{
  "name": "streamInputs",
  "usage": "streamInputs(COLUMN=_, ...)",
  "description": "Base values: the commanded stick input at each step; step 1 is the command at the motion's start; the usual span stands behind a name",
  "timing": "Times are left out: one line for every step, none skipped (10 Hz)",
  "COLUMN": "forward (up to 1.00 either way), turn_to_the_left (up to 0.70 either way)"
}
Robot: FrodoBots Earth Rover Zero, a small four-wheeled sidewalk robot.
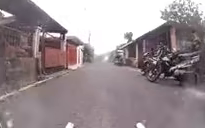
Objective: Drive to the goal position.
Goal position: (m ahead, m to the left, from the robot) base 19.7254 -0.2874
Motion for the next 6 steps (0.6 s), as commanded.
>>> streamInputs(forward=1.0, turn_to_the_left=-0.04)
streamInputs(forward=1.0, turn_to_the_left=-0.05)
streamInputs(forward=1.0, turn_to_the_left=-0.05)
streamInputs(forward=1.0, turn_to_the_left=-0.05)
streamInputs(forward=1.0, turn_to_the_left=-0.05)
streamInputs(forward=1.0, turn_to_the_left=-0.05)
